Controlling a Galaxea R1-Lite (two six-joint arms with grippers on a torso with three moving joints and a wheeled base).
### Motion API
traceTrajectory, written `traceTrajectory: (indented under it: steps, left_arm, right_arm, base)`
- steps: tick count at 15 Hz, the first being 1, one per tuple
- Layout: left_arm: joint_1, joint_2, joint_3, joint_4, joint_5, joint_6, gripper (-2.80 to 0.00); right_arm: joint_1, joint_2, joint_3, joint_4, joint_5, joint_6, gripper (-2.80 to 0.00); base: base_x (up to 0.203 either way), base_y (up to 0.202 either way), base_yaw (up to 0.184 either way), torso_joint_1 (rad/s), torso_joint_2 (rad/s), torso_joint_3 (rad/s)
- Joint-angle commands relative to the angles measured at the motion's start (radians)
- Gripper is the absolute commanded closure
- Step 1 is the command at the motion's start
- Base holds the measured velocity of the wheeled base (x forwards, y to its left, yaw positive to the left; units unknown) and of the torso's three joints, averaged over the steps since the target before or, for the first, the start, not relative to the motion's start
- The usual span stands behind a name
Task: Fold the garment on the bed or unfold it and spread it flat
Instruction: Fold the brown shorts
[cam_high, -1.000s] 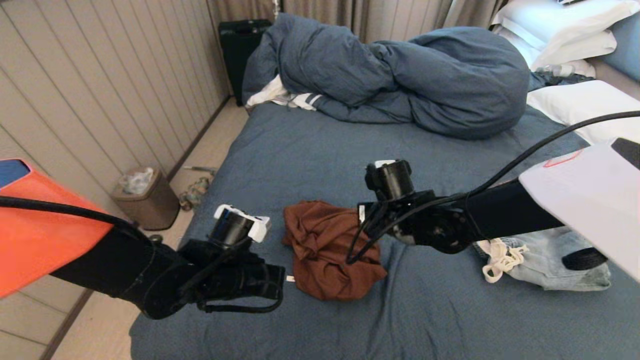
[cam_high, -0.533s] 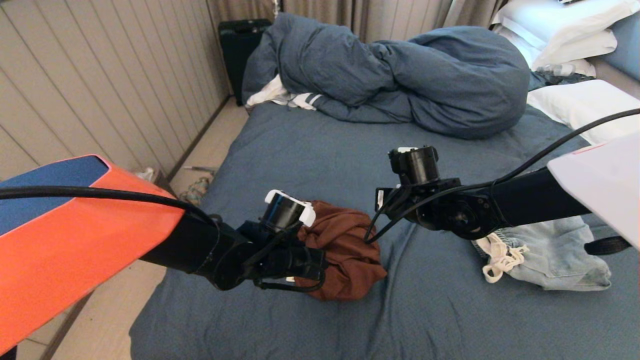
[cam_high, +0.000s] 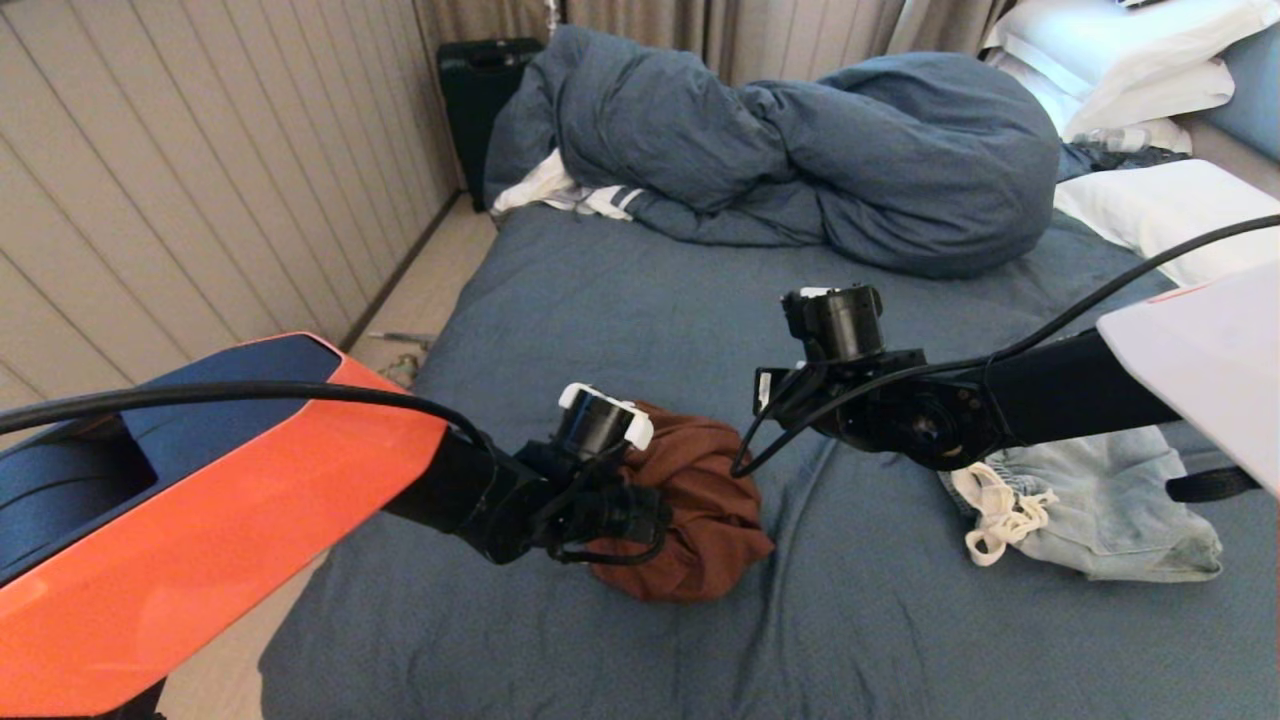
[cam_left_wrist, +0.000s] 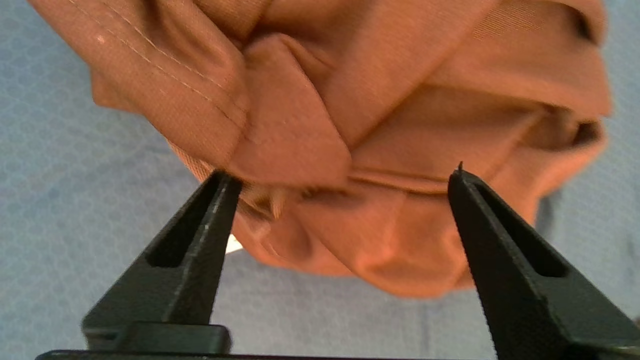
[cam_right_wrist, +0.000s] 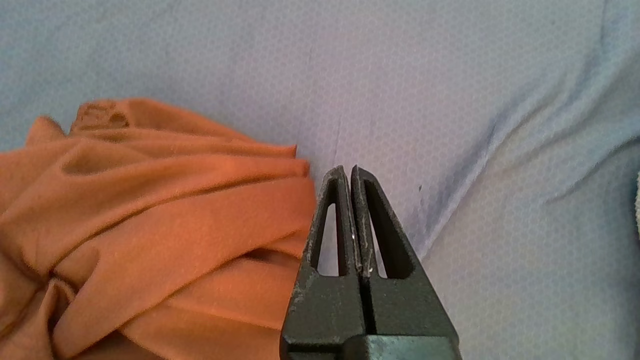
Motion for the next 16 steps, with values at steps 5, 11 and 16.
traceTrajectory:
  steps: [5, 11, 16]
  left_arm:
    - [0.040, 0.058, -0.082, 0.007, 0.003, -0.002, -2.80]
    - [0.078, 0.107, -0.174, 0.036, 0.005, 0.002, 0.00]
    - [0.076, 0.061, -0.149, 0.056, 0.005, -0.003, 0.00]
  right_arm:
    - [-0.006, 0.004, -0.003, -0.002, 0.000, 0.001, 0.00]
    - [-0.009, 0.023, -0.009, -0.002, 0.007, 0.001, 0.00]
    - [-0.004, 0.030, 0.003, -0.001, 0.007, 0.001, 0.00]
  base:
    - [0.000, 0.000, 0.000, 0.000, 0.00, 0.000]
    - [0.000, 0.000, 0.000, 0.000, 0.00, 0.000]
    - [0.000, 0.000, 0.000, 0.000, 0.00, 0.000]
